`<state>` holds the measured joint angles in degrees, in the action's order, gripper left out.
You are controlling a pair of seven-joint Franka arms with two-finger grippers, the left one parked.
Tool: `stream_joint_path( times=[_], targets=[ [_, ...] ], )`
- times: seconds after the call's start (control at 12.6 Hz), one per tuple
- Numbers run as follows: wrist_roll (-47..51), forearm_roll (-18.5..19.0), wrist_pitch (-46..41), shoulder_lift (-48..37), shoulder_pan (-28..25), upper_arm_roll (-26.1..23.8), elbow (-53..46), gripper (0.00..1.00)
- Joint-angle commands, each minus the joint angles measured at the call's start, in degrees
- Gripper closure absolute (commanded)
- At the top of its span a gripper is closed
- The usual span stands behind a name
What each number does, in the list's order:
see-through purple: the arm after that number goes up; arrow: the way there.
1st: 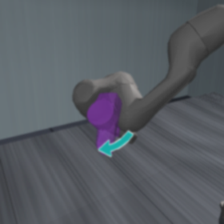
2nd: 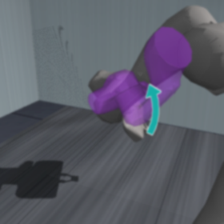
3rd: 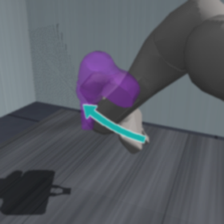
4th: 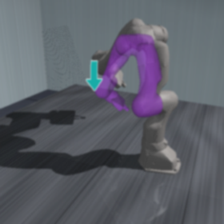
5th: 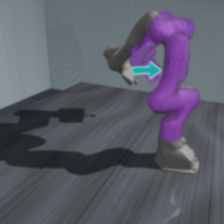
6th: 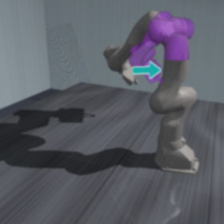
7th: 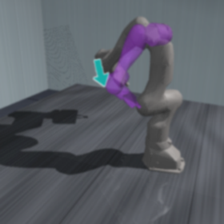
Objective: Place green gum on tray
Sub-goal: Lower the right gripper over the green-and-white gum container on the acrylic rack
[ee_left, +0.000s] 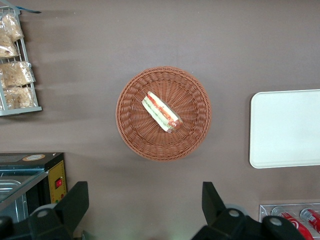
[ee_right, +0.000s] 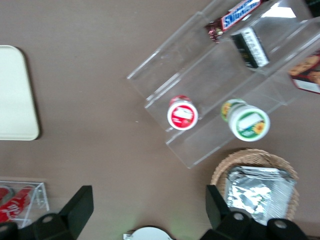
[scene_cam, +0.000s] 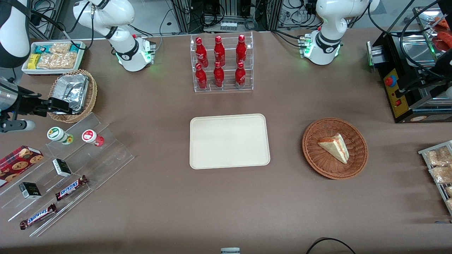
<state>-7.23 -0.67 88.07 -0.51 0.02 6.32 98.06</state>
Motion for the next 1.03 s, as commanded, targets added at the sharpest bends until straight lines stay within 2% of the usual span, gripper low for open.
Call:
stream_joint_path(
  times=[0.0,0.24,0.48,0.95],
  targets=[
    [0.99,1.55,-2.12,0.86,-0.54,0.19,-2.61,0.0],
    [0.29,1.46,-0.37,1.13,-0.37,0.19,-0.69,0.0],
    [-4.52,1.55,7.53,-0.36,0.16,0.54,6.95,0.0],
    [-39.46,1.46,24.65,-0.28,6.83,0.8,17.94,0.0]
  ],
)
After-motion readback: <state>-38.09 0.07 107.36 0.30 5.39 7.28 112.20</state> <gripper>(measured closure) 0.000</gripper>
